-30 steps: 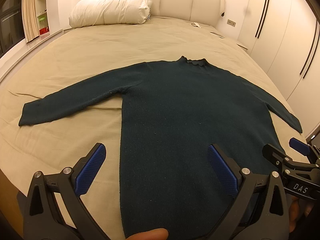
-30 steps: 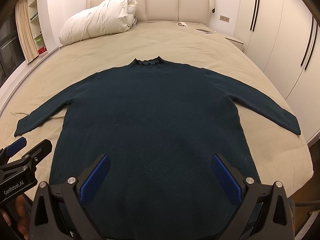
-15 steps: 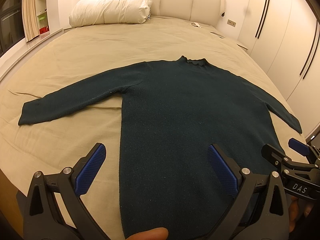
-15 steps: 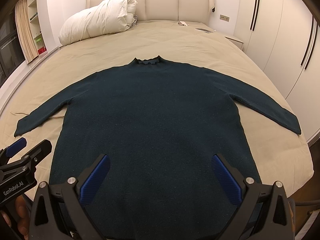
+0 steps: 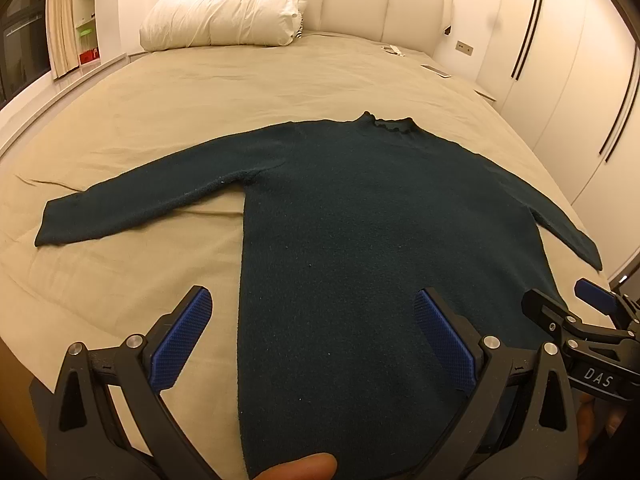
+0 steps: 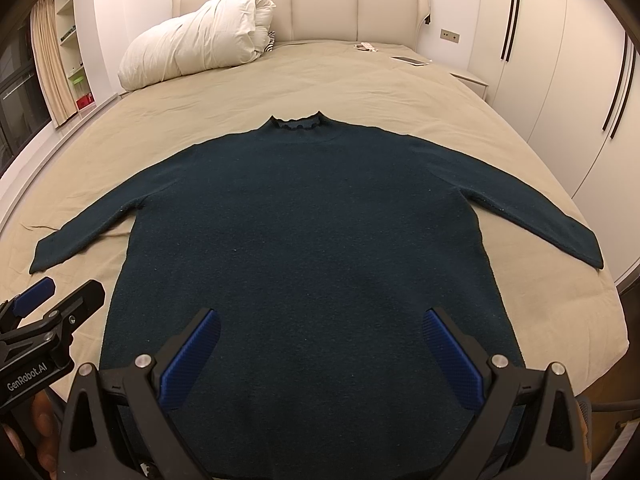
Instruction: Fold small clothes
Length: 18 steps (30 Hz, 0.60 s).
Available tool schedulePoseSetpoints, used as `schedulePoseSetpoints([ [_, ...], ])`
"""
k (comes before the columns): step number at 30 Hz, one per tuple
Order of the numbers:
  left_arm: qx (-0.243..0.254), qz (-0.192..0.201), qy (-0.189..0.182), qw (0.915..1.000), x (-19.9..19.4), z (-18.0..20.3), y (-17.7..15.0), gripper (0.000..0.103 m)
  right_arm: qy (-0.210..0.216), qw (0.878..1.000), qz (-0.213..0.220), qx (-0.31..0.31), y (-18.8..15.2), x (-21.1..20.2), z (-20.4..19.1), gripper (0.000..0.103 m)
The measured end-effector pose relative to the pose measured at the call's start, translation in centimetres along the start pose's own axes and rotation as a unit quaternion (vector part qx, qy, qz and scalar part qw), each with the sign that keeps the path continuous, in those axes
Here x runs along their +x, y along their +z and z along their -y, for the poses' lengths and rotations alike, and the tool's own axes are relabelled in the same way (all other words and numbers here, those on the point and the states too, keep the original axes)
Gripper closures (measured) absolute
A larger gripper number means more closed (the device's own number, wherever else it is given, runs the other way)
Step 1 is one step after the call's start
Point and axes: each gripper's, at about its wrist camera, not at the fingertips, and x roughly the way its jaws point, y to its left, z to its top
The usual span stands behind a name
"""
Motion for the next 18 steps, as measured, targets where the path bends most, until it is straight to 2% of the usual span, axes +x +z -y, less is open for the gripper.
schedulePoseSetpoints([
  [13, -0.014, 0.009, -0.009, 0.9998, 0.1, -0.8, 0.0, 0.0, 0.001, 1.0, -0.001, 0.0, -0.1, 0.0, -0.1, 0.0],
  [18, -0.043, 0.008, -0.027, 0.9987, 0.4, -2.7, 0.0, 0.0, 0.001, 1.0, -0.002, -0.003, -0.3, 0.3, -0.8, 0.0],
])
